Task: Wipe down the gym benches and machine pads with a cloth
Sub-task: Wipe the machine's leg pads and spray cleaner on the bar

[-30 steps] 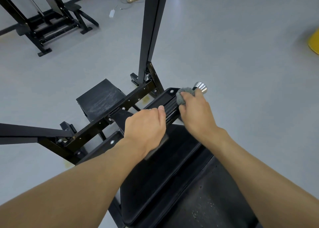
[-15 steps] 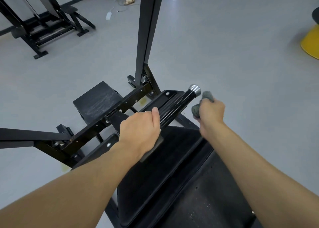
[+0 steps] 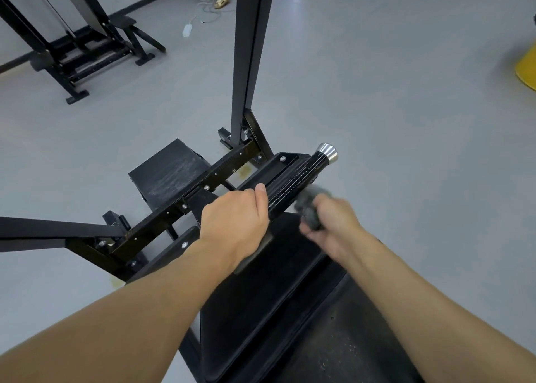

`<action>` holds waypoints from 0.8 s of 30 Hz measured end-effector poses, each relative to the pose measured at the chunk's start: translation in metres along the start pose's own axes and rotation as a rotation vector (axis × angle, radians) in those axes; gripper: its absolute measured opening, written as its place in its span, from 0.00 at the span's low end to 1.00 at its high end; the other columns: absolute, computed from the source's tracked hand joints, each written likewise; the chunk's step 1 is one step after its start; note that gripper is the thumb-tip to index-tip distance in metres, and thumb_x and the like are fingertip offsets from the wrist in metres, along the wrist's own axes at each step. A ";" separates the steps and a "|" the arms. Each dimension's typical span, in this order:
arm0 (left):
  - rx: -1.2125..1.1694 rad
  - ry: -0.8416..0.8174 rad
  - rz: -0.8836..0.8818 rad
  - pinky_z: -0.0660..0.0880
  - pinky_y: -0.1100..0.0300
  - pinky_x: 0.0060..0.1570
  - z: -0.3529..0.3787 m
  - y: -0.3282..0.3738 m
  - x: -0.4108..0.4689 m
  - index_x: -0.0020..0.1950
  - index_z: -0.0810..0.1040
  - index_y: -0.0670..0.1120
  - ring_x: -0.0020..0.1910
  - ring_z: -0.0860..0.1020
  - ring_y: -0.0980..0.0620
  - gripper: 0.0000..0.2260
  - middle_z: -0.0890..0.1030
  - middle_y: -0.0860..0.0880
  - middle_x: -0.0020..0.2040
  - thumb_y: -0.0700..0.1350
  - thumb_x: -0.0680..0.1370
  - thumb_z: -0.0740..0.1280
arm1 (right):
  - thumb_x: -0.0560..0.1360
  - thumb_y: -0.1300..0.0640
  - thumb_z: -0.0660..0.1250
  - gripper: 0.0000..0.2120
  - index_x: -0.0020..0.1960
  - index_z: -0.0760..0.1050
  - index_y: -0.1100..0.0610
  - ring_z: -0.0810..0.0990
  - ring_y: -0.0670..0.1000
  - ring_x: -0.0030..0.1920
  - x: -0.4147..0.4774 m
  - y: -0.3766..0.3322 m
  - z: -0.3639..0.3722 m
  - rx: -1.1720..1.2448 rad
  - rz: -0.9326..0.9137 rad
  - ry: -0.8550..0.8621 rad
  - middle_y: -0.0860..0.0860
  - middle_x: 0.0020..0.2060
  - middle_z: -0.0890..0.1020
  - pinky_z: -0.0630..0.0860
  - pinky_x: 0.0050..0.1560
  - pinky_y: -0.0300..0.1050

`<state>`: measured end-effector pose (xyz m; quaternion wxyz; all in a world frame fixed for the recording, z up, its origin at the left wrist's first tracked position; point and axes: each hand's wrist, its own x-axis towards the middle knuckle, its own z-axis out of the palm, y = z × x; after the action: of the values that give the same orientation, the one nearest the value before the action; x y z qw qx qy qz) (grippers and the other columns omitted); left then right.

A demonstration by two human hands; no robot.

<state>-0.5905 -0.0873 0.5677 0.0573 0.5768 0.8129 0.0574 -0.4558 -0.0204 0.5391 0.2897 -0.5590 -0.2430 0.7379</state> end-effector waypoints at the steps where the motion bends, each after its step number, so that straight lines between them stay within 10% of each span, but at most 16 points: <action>1: -0.013 -0.003 -0.005 0.74 0.53 0.36 0.000 0.000 0.000 0.44 0.71 0.47 0.32 0.75 0.51 0.21 0.73 0.51 0.32 0.50 0.85 0.41 | 0.78 0.69 0.54 0.11 0.46 0.73 0.59 0.69 0.49 0.31 0.011 -0.008 -0.002 0.118 -0.016 0.068 0.56 0.35 0.72 0.70 0.31 0.42; 5: -0.011 -0.006 -0.004 0.71 0.56 0.36 0.002 -0.001 0.002 0.49 0.73 0.47 0.31 0.72 0.54 0.22 0.71 0.52 0.33 0.50 0.84 0.40 | 0.80 0.67 0.54 0.09 0.47 0.70 0.57 0.70 0.49 0.35 0.029 -0.010 0.008 0.315 -0.046 -0.017 0.54 0.40 0.74 0.66 0.30 0.41; 12: 0.109 -0.033 0.024 0.65 0.58 0.31 0.005 -0.005 0.005 0.56 0.74 0.45 0.31 0.70 0.53 0.26 0.67 0.55 0.33 0.50 0.81 0.37 | 0.77 0.67 0.56 0.06 0.47 0.69 0.58 0.68 0.49 0.32 -0.001 0.040 0.001 -0.204 0.023 -0.379 0.55 0.35 0.69 0.66 0.30 0.42; 17: 0.051 -0.042 0.009 0.78 0.53 0.39 0.002 -0.002 0.002 0.45 0.73 0.47 0.32 0.77 0.52 0.23 0.73 0.52 0.32 0.51 0.84 0.40 | 0.77 0.68 0.54 0.10 0.48 0.71 0.56 0.71 0.49 0.32 0.052 -0.004 -0.011 0.605 0.186 -0.102 0.54 0.35 0.77 0.67 0.33 0.42; 24: 0.053 -0.034 0.027 0.80 0.49 0.40 0.003 -0.003 0.005 0.48 0.74 0.45 0.34 0.78 0.49 0.22 0.74 0.51 0.34 0.49 0.85 0.43 | 0.77 0.69 0.49 0.13 0.52 0.67 0.56 0.68 0.47 0.32 0.065 0.002 -0.014 0.507 0.178 -0.418 0.54 0.38 0.78 0.64 0.30 0.40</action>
<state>-0.5945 -0.0838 0.5640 0.0551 0.5900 0.8051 0.0270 -0.4557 0.0241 0.4893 0.2980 -0.3247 -0.0561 0.8959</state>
